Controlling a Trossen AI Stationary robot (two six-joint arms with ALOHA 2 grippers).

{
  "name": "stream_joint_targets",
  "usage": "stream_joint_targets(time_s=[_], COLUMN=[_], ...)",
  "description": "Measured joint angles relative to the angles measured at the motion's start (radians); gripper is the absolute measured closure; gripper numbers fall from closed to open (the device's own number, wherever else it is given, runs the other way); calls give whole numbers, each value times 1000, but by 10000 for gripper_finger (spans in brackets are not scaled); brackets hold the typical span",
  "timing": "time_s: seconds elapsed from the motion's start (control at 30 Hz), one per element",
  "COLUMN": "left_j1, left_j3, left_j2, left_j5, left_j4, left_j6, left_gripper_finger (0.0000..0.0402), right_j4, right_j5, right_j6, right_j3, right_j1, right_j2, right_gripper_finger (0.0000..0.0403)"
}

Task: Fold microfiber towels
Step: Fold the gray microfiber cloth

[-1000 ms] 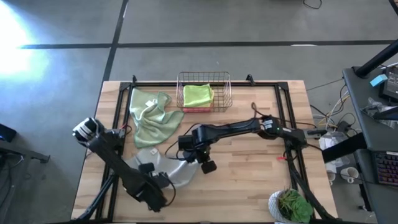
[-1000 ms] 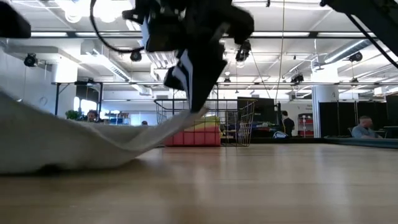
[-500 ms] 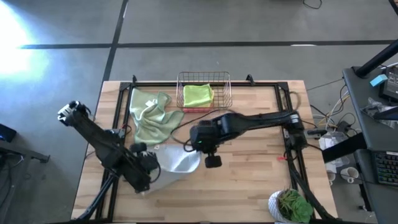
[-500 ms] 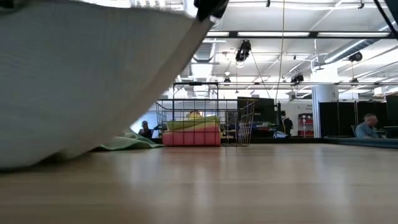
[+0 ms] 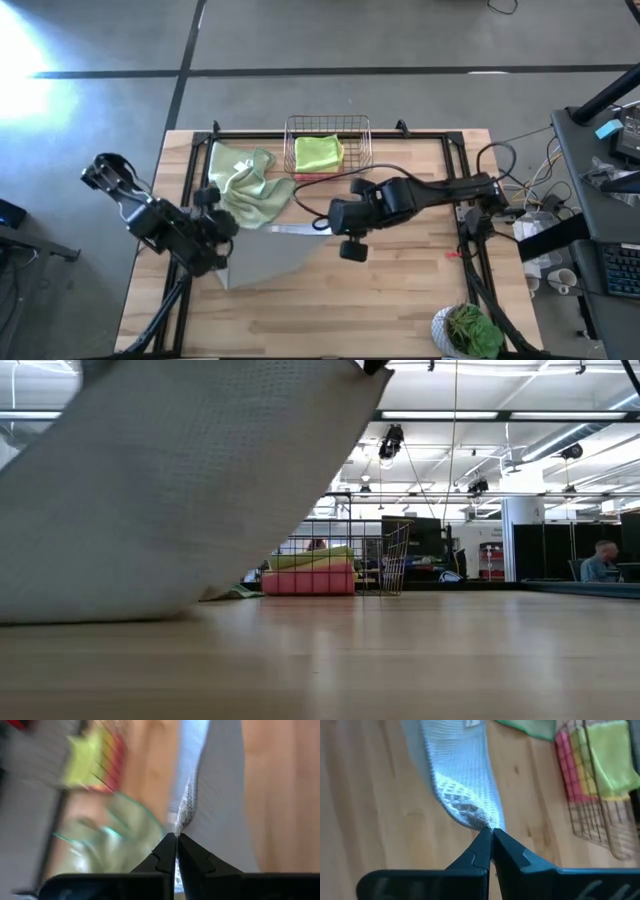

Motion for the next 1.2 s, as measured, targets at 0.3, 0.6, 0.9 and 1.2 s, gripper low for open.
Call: stream_joint_targets(time_s=[0.3, 0.6, 0.9, 1.2], left_j1=[97, 205, 295, 432], left_j3=[155, 294, 351, 352], left_j2=[9, 51, 58, 106], left_j5=[-128, -290, -348, -325], left_j4=[-6, -2, 174, 294], left_j6=[388, 735, 1042, 1118], left_gripper_finger=[401, 401, 401, 401], right_j4=[-70, -166, -163, -165], right_j5=[153, 262, 462, 647], right_j6=[149, 321, 375, 300], right_j3=[48, 171, 231, 230], right_j1=[54, 77, 75, 61], right_j2=[-2, -10, -66, -160], right_gripper_finger=[395, 395, 395, 395])
